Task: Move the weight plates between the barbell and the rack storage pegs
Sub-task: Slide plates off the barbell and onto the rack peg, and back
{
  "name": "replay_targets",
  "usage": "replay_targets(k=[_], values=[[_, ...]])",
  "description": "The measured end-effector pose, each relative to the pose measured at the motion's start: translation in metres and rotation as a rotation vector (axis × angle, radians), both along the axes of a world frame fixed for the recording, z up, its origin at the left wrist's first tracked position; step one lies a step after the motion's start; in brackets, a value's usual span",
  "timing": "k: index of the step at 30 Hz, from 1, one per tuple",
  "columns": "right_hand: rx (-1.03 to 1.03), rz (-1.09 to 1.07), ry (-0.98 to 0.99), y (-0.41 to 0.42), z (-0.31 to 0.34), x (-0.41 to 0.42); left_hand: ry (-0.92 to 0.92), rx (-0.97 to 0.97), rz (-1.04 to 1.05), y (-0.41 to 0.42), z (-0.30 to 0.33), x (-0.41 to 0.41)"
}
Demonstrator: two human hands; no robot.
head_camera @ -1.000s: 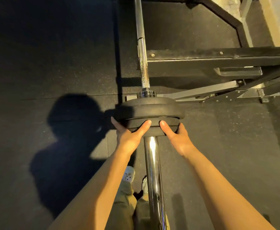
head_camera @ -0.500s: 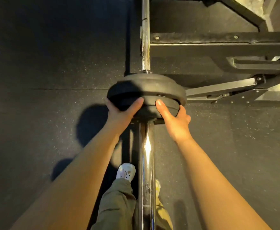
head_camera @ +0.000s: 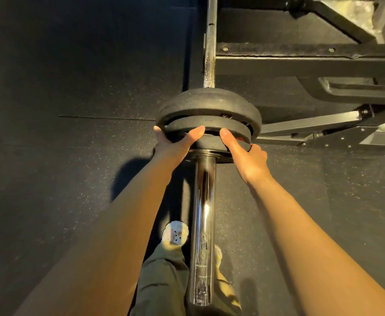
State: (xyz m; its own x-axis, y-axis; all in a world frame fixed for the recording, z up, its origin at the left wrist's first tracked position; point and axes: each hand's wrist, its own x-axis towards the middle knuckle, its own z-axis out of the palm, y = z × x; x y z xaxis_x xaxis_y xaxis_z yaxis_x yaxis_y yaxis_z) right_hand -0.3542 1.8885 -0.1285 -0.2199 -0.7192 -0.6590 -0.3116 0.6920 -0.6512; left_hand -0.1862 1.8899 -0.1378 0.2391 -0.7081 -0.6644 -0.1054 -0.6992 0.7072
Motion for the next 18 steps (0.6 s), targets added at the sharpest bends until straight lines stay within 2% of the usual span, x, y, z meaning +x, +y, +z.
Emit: replay_targets(k=[2, 6, 9, 15, 18], values=[[0.048, 0.053, -0.038, -0.002, -0.001, -0.005, -0.078, 0.003, -0.026, 0.0, 0.003, -0.006], [0.149, 0.131, -0.223, 0.011, -0.008, -0.021, -0.367, 0.014, -0.138, 0.004, 0.018, -0.037], [0.144, 0.111, -0.307, 0.017, -0.015, -0.025, -0.455, 0.003, -0.146, 0.007, 0.021, -0.046], [0.13, 0.102, -0.277, 0.014, -0.015, -0.024, -0.418, -0.046, -0.124, 0.009, 0.018, -0.039], [0.038, 0.045, -0.193, 0.015, -0.021, -0.021, -0.377, -0.077, -0.075, 0.011, 0.011, -0.035]])
